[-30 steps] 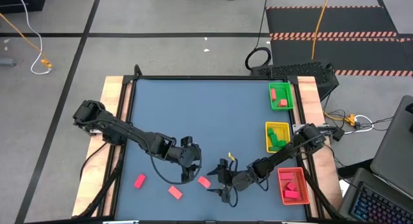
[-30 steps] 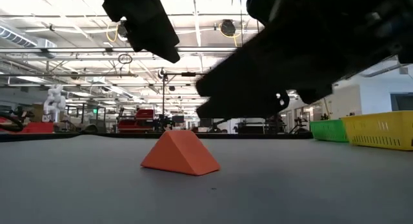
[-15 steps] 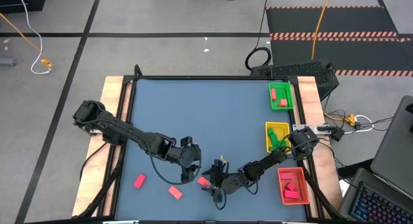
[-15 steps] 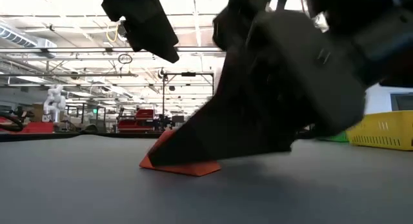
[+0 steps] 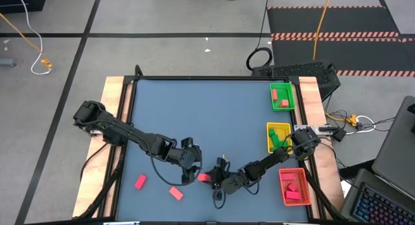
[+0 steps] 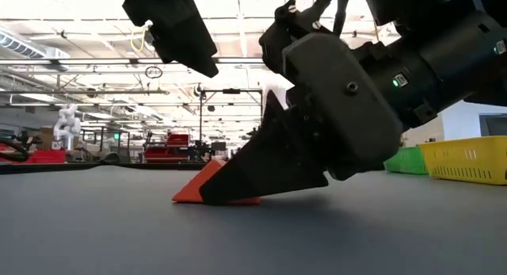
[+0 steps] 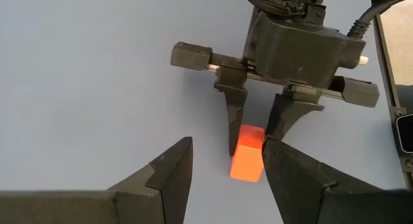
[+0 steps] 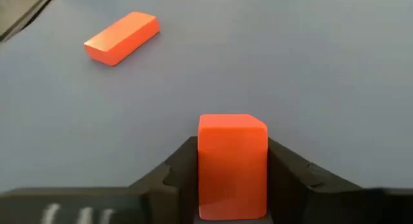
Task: Sort & place blocks by color
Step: Put right orange block into the green basket
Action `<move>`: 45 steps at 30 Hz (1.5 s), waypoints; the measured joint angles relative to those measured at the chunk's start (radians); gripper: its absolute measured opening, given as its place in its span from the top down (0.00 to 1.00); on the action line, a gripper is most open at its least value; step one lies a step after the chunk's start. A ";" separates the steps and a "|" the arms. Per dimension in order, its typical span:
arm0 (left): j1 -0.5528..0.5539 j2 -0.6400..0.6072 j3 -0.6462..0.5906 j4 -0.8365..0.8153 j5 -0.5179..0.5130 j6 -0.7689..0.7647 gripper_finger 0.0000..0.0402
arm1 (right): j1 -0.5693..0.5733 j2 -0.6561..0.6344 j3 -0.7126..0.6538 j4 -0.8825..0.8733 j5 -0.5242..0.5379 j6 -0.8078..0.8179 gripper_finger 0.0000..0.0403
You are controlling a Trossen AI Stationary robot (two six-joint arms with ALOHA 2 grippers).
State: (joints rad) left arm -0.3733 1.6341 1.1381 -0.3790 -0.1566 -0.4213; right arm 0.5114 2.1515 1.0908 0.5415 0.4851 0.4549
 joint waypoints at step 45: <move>-0.015 0.000 0.000 -0.012 0.000 0.026 0.53 | -0.888 -1.031 -0.003 -1.613 0.190 -0.200 0.70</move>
State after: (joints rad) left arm -0.3885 1.6341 1.1381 -0.3912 -0.1571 -0.3950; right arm -0.3764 1.1203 1.0874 -1.0711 0.6749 0.2552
